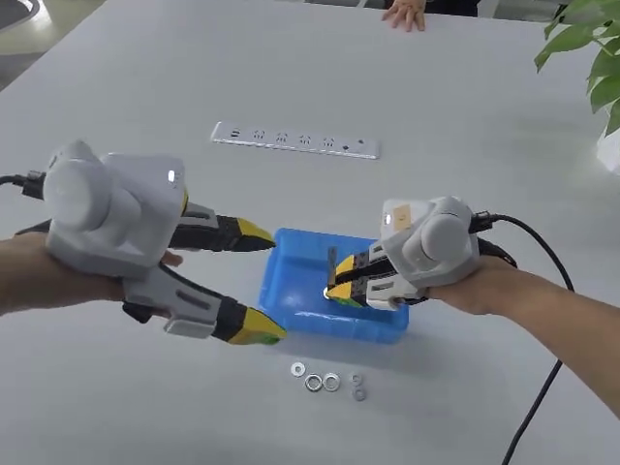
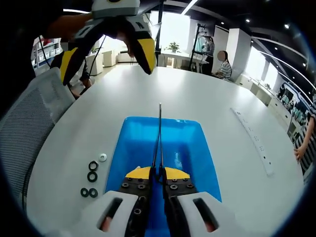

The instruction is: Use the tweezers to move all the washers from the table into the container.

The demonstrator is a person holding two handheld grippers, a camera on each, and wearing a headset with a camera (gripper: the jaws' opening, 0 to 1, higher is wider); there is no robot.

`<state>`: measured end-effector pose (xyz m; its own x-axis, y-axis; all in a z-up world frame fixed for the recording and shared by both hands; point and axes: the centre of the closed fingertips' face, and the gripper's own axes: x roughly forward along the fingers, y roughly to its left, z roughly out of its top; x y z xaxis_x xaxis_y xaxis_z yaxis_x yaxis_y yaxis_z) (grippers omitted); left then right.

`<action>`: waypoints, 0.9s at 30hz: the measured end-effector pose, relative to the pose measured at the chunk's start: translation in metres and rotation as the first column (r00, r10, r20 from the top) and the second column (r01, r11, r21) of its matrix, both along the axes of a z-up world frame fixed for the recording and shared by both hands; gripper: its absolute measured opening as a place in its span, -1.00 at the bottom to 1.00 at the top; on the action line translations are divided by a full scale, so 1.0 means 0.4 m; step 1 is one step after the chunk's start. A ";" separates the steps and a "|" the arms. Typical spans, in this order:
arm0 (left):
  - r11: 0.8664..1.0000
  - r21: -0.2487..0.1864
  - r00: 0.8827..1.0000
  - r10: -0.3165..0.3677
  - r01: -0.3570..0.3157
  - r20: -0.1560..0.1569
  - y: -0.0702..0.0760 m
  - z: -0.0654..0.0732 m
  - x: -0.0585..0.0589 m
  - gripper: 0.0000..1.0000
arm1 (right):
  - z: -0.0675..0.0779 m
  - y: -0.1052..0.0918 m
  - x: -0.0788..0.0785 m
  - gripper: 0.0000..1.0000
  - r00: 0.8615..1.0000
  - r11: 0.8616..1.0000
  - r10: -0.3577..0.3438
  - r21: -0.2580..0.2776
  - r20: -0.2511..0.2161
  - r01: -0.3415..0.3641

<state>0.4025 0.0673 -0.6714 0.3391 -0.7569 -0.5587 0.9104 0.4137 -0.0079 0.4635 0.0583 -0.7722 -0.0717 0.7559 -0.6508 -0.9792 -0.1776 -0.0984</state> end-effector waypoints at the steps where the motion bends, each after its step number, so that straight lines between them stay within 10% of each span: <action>1: 1.000 0.010 1.000 -0.011 0.010 0.002 -0.004 -0.001 0.005 0.12 | 0.000 0.000 0.000 -0.84 1.000 1.000 0.000 0.000 0.001 0.000; 27: 0.983 0.114 0.989 -0.146 0.143 0.017 -0.068 -0.061 0.093 -0.46 | 0.001 -0.002 -0.004 -0.84 1.000 1.000 0.001 -0.002 -0.003 -0.001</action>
